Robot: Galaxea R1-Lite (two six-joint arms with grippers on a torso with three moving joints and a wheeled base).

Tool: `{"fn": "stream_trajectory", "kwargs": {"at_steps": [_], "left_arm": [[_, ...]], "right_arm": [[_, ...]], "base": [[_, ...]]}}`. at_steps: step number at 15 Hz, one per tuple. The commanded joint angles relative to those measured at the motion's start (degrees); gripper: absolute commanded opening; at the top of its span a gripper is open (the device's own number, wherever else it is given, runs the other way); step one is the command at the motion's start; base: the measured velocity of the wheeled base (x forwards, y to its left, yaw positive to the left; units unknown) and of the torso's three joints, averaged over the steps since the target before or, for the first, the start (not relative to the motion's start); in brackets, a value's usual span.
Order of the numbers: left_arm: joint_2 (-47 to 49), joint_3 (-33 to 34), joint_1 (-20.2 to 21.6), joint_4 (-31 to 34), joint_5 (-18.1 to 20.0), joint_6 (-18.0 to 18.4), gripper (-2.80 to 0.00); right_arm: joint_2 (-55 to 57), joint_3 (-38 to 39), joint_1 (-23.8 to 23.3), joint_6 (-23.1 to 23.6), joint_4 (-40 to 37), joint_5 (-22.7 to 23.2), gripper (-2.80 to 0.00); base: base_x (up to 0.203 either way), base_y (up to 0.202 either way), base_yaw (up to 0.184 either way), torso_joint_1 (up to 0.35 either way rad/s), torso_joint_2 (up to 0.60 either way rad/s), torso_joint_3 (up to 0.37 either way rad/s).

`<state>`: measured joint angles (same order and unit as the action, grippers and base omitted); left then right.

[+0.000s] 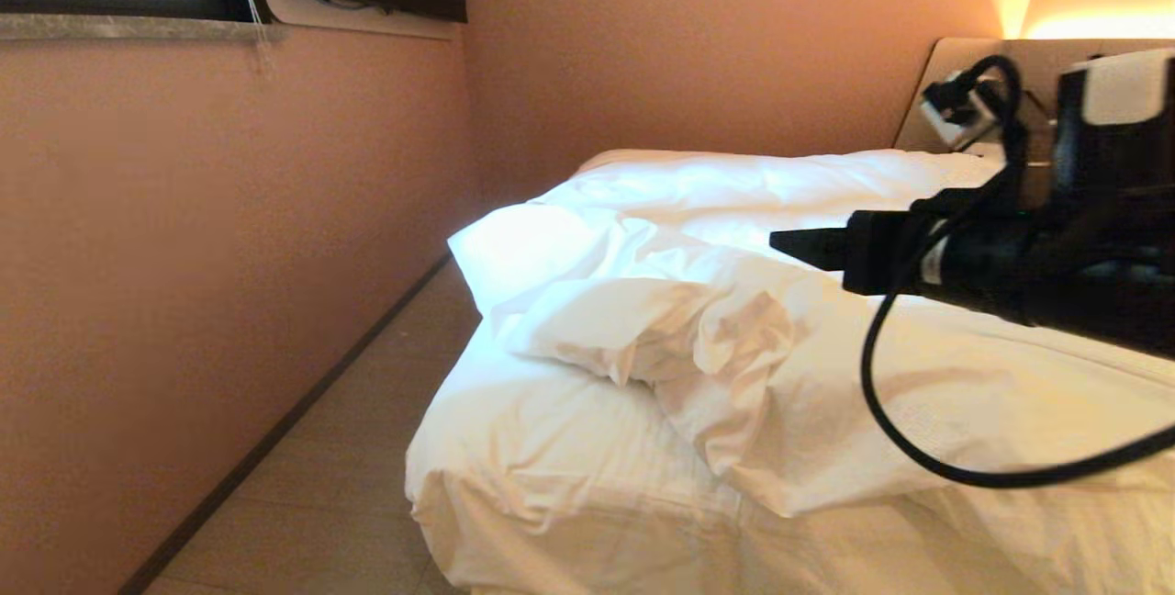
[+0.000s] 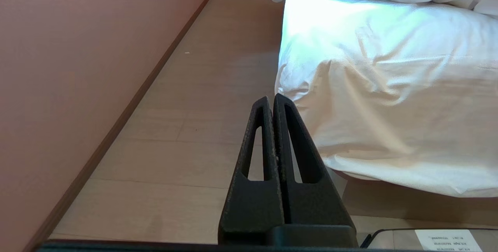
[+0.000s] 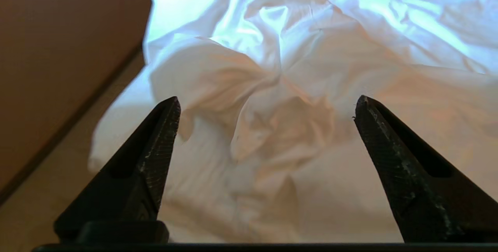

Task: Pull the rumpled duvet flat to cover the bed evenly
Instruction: Flatten the corners of the folded blanket

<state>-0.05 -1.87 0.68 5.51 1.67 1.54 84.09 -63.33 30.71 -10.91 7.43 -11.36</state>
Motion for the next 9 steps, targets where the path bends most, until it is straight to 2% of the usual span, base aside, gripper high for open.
{"fn": "stream_trajectory", "kwargs": {"at_steps": [1,5,9], "left_arm": [[0.05,0.02,0.02,0.03,0.0,-0.04,-2.8],[0.05,0.02,0.02,0.11,0.0,-0.04,-2.8],[0.05,0.02,0.02,0.07,0.0,0.01,-2.8]], "right_arm": [[-9.57,3.16,0.01,-0.15,-1.84,0.8,-2.8],[-17.62,12.21,-2.88,-0.96,-3.11,1.77,-2.8],[-24.11,18.34,-3.37,-3.19,-3.81,4.51,-2.8]], "base": [[0.0,0.0,0.0,0.0,0.0,0.0],[0.0,0.0,0.0,0.0,0.0,0.0],[0.0,0.0,0.0,0.0,0.0,0.0]]}}
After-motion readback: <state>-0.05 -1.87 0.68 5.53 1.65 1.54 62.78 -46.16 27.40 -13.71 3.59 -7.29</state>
